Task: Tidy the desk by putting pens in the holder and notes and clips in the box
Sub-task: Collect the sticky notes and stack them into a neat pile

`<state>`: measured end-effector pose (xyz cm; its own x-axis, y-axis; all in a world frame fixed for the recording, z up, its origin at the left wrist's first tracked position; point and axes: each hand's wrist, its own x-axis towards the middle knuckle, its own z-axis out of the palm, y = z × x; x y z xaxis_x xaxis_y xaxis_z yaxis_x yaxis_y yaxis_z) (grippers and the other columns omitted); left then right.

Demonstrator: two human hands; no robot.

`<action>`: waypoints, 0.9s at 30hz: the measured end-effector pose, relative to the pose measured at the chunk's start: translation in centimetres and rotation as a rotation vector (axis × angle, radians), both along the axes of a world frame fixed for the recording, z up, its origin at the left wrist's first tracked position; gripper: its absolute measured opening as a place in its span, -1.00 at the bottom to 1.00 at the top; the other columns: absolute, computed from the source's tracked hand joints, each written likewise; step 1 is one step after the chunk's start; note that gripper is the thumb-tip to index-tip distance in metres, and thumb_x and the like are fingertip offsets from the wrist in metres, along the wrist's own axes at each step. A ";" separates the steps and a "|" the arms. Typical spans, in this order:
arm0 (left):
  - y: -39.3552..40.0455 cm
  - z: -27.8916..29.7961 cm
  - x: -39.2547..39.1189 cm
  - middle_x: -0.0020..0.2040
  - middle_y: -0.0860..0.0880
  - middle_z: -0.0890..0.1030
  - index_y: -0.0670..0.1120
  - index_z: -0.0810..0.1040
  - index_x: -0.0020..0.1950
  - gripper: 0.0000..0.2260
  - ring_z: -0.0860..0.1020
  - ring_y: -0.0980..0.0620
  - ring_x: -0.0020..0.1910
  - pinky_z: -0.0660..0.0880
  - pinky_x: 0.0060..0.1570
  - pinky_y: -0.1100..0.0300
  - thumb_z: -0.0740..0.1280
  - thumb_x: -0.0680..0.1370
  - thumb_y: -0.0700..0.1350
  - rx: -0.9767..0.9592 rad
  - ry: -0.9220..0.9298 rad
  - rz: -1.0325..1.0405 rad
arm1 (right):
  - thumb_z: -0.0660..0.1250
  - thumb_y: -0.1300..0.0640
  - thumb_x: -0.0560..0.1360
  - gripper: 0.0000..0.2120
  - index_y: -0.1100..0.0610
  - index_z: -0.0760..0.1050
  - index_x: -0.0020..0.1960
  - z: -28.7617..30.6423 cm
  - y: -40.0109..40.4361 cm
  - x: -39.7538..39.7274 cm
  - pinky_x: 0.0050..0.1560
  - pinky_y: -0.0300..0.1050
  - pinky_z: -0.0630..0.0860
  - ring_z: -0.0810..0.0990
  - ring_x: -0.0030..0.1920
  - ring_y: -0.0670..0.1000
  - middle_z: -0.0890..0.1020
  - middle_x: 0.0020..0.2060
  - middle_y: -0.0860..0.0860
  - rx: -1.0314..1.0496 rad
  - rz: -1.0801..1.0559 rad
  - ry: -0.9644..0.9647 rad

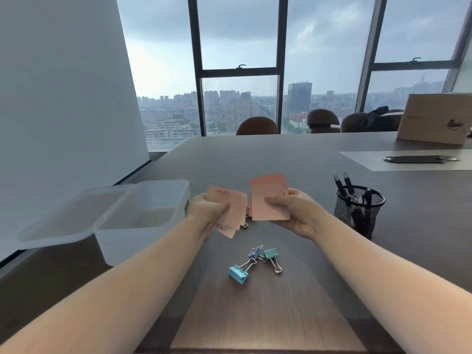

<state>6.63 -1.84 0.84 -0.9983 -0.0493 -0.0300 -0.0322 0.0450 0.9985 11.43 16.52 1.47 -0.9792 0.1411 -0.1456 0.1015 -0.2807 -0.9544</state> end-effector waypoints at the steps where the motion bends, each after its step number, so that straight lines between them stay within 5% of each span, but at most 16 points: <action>1: 0.7 0.0 0.0 -0.02 -0.18 0.61 -0.09 0.49 -0.18 -0.80 0.57 -0.06 -0.18 0.53 -0.22 0.16 0.34 0.50 -0.38 0.013 0.038 -0.008 | 0.35 0.38 0.45 -0.59 0.22 0.43 0.28 -0.3 0.1 -0.2 -0.13 -0.05 0.64 0.65 -0.09 0.08 0.65 0.04 0.14 -0.007 0.017 0.016; 4: 2.7 -0.6 0.0 -0.22 -0.03 0.66 -0.12 0.51 0.01 -0.82 0.60 -0.03 -0.28 0.48 -0.29 0.19 0.20 0.57 -0.36 0.104 0.059 -0.150 | 0.33 0.40 0.47 -0.56 0.22 0.41 0.32 -1.6 0.7 -0.9 0.00 0.02 0.61 0.64 -0.03 0.10 0.63 0.13 0.17 -0.002 0.032 0.058; 7: 4.5 -0.9 0.1 -0.37 0.07 0.70 -0.07 0.68 -0.15 -0.57 0.64 0.03 -0.36 0.51 -0.31 0.18 0.09 0.51 -0.46 0.152 0.055 -0.364 | 0.27 0.43 0.49 -0.62 0.27 0.40 0.29 -2.8 1.2 -1.6 0.21 0.08 0.52 0.60 0.07 0.11 0.60 0.19 0.22 0.118 -0.005 0.104; 9: 5.7 -1.1 0.0 -0.32 0.09 0.72 -0.01 0.73 -0.25 -0.46 0.68 0.12 -0.31 0.57 -0.24 0.24 0.05 0.46 -0.48 0.116 0.079 -0.470 | 0.26 0.42 0.51 -0.68 0.18 0.40 0.22 -3.3 1.3 -1.7 0.05 -0.12 0.55 0.58 -0.02 -0.01 0.61 0.07 0.11 0.263 -0.039 0.110; 11: 6.7 -1.5 -0.5 -0.31 0.06 0.69 -0.06 0.67 -0.23 -0.55 0.62 0.10 -0.34 0.47 -0.31 0.24 0.08 0.45 -0.47 0.079 0.075 -0.456 | 0.26 0.38 0.50 -0.68 0.06 0.35 0.15 -3.8 1.5 -2.2 -0.09 -0.23 0.47 0.54 -0.04 -0.05 0.57 0.02 0.06 0.346 -0.078 0.096; 13: 7.5 -2.0 -1.3 -0.21 -0.03 0.62 -0.05 0.55 -0.10 -0.64 0.54 0.03 -0.28 0.39 -0.32 0.20 0.13 0.43 -0.46 0.045 0.048 -0.393 | 0.30 0.30 0.49 -0.68 0.01 0.28 0.12 -4.5 1.8 -2.9 0.00 -0.17 0.49 0.55 0.04 0.00 0.57 0.07 0.07 0.362 -0.095 0.088; 18: 8.8 -2.6 -2.2 -0.18 -0.08 0.60 -0.10 0.51 -0.05 -0.69 0.60 0.03 -0.26 0.58 -0.34 0.21 0.16 0.42 -0.47 0.147 0.028 -0.305 | 0.44 0.15 0.43 -0.50 -0.02 0.29 0.28 -5.0 1.4 -3.8 -0.03 -0.28 0.53 0.61 0.01 -0.12 0.62 0.04 -0.03 0.345 -0.098 0.117; 22: 8.4 -3.9 -2.9 -0.09 -0.04 0.65 0.00 0.51 -0.11 -0.86 0.61 -0.03 -0.06 0.54 0.01 0.03 0.42 0.39 -0.14 0.126 0.113 -0.281 | 0.33 0.23 0.47 -0.63 -0.04 0.37 0.21 -5.1 1.6 -3.9 -0.14 -0.39 0.48 0.57 -0.06 -0.21 0.60 0.01 -0.06 0.372 -0.175 0.146; 27: 9.0 -4.6 -3.4 -0.18 -0.08 0.67 -0.05 0.53 -0.21 -0.66 0.58 0.00 -0.20 0.47 -0.17 0.08 0.39 0.41 0.23 0.045 0.209 -0.122 | 0.22 0.37 0.43 -0.54 -0.03 0.37 0.23 -5.4 1.5 -3.9 -0.12 -0.29 0.46 0.54 -0.12 -0.12 0.58 -0.01 0.05 0.349 -0.276 0.201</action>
